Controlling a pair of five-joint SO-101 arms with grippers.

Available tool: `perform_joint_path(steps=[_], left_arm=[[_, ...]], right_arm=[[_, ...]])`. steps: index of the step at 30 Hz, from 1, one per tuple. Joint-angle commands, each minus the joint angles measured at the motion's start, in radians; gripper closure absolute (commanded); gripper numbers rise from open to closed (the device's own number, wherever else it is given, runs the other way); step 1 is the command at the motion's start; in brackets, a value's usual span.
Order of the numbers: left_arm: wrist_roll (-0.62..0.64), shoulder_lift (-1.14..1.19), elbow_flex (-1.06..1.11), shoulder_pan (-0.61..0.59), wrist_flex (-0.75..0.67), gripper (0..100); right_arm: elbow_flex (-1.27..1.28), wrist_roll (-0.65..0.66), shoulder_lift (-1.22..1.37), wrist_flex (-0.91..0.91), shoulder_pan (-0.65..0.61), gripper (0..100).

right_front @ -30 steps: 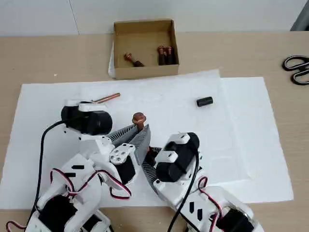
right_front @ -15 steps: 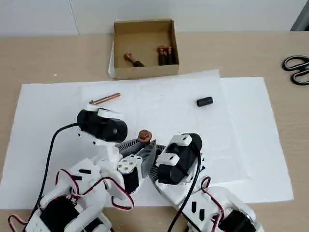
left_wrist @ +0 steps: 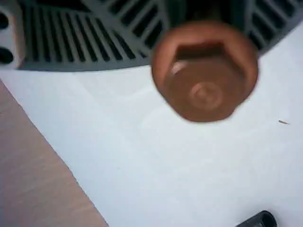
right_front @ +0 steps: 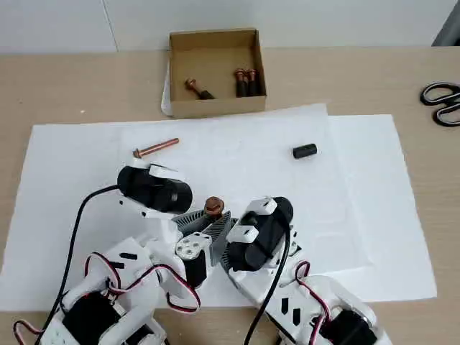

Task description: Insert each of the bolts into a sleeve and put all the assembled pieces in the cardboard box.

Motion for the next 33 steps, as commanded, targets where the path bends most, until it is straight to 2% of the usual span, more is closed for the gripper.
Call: perform_joint_path(steps=[1, 6, 11, 13, 26, 33], left_arm=[[0.005, 0.005, 0.047, 0.021, 0.017, 99], [0.003, 0.005, 0.047, 0.018, 0.017, 97], [0.006, 0.005, 0.047, 0.017, 0.018, 83], [0.006, 0.005, 0.045, 0.017, 0.018, 80], [-0.002, 0.009, -0.044, 0.008, 0.017, 79], [-0.166, 0.012, -0.07, -0.163, -0.06, 79]], right_arm=[[-0.052, 0.008, -0.01, -0.047, 0.012, 99.5], [-0.051, 0.008, -0.01, -0.047, 0.012, 99.5], [-0.051, 0.008, -0.01, -0.045, 0.012, 99.5], [-0.051, 0.008, -0.01, -0.045, 0.012, 99.5], [-0.049, 0.008, -0.01, -0.044, 0.013, 99.5], [-0.049, 0.008, -0.01, -0.028, 0.013, 99.5]])
